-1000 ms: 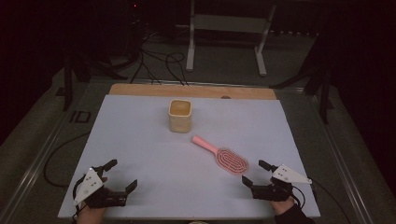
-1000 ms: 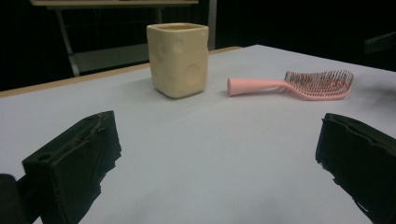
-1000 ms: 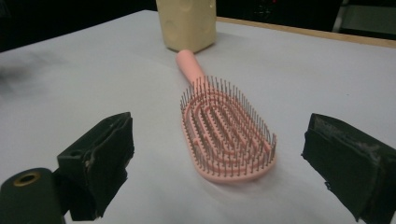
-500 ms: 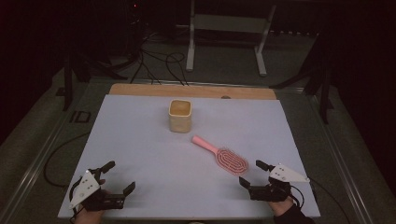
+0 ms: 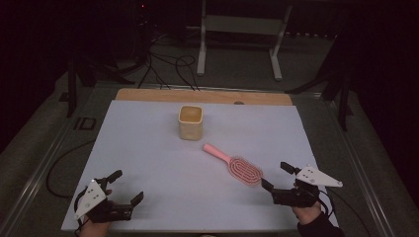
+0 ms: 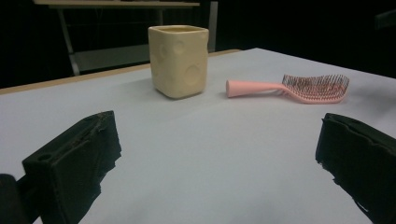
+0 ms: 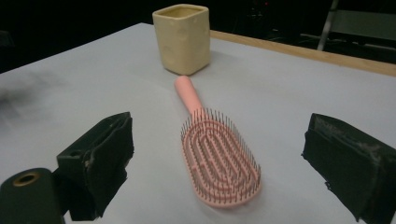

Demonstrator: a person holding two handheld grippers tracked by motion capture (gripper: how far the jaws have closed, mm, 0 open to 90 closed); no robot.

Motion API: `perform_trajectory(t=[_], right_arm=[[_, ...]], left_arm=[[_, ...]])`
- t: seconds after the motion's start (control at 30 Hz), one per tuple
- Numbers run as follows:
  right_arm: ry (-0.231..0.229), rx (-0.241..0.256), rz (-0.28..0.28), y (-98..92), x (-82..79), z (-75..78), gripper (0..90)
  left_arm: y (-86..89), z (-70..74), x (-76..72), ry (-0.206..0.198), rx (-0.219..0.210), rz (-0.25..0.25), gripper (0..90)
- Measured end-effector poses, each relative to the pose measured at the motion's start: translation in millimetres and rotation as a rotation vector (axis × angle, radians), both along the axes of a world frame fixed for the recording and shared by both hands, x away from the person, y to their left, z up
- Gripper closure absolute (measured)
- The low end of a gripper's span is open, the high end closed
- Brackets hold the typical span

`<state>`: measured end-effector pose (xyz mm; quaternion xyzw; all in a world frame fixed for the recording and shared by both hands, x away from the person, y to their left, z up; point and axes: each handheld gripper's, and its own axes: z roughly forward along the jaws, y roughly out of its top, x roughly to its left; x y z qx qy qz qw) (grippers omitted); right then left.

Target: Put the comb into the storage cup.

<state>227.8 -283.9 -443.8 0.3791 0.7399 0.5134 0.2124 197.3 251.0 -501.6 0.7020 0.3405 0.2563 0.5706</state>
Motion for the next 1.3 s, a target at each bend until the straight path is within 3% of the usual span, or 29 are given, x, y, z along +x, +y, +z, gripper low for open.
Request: perform_trajectory(t=[0.27, 0.67, 0.77, 1.1, 1.3], right_arm=[[-0.027, -0.033, 0.044, 18.0, 12.0, 20.3, 8.5], [-0.019, -0.063, 0.108, 49.8, 37.7, 35.5, 8.5], [-0.021, -0.071, 0.128, 57.5, 43.8, 36.0, 8.5], [0.031, -0.063, 0.194, 77.8, 67.5, 27.7, 8.5], [0.060, -0.093, 0.205, 91.5, 82.0, 23.2, 8.6]], left_arm=[[-1.2, -0.2, 1.1, 0.002, 0.007, -0.006, 0.2], [-1.7, 0.1, 1.3, -0.004, 0.003, -0.004, 0.2], [-2.2, 0.5, 0.6, -0.009, 0.007, -0.005, 0.2], [-2.4, 0.2, 1.0, -0.006, 0.005, -0.010, 0.2], [-2.9, -0.2, 1.2, -0.001, 0.006, -0.015, 0.2]])
